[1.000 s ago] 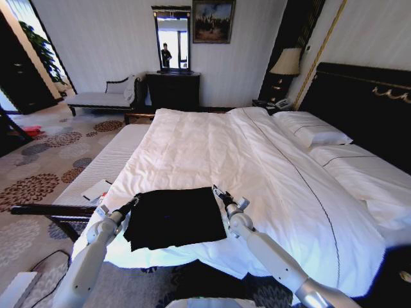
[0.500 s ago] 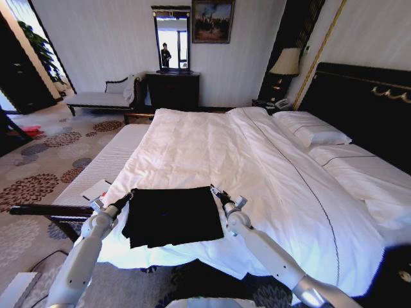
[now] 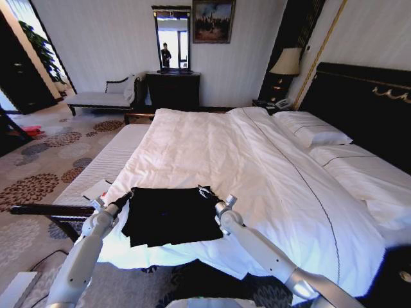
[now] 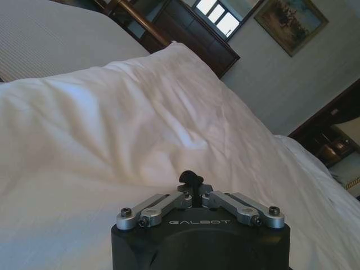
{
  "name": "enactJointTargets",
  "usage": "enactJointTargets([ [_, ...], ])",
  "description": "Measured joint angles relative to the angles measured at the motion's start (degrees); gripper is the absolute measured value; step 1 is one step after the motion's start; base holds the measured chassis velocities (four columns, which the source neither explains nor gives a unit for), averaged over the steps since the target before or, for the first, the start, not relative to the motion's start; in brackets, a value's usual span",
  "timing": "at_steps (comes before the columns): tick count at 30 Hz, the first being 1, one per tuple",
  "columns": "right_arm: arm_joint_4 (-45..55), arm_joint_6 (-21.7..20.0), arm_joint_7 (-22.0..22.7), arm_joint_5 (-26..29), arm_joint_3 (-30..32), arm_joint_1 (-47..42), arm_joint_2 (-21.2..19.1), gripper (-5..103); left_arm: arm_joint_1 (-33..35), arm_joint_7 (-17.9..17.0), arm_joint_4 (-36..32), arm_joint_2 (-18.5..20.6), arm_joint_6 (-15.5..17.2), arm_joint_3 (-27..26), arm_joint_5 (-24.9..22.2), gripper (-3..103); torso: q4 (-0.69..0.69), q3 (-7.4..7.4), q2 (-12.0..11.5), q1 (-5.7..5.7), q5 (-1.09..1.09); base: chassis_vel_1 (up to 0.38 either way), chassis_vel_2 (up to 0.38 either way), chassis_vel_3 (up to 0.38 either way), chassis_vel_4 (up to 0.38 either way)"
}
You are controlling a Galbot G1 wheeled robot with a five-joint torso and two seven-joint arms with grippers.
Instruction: Fold the clothes on the bed.
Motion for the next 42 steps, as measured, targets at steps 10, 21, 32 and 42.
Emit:
enactJointTargets([
  [10, -2.42, 0.99, -0.88, -0.34, 1.29, -0.06, 1.15, 78, -1.18, -0.09, -0.62, 0.01, -0.07, 1.52, -0.06, 2, 0.0, 0.0, 0.0, 0.0, 0.0, 0.0, 0.0, 0.0, 0.0],
  [21, -3.39, 2.42, -2.4, -0.64, 1.99, 0.02, 1.44, 39, -1.54, -0.13, -0.27, -0.23, -0.39, 1.82, 0.58, 2, 0.0, 0.0, 0.0, 0.0, 0.0, 0.0, 0.0, 0.0, 0.0],
  [32, -3.12, 3.76, -4.83, -1.13, 2.39, -0.57, 1.25, 1, -1.15, 0.14, -0.03, -0.25, -0.77, 1.73, 1.26, 2, -0.01, 0.0, 0.0, 0.0, 0.0, 0.0, 0.0, 0.0, 0.0],
  [42, -3.16, 4.51, -6.21, -1.09, 2.94, -0.34, 1.54, 1, -0.38, 0.54, -0.51, -0.54, -1.24, 1.69, 2.67, 7, 0.0, 0.0, 0.0, -0.01, 0.0, 0.0, 0.0, 0.0, 0.0],
])
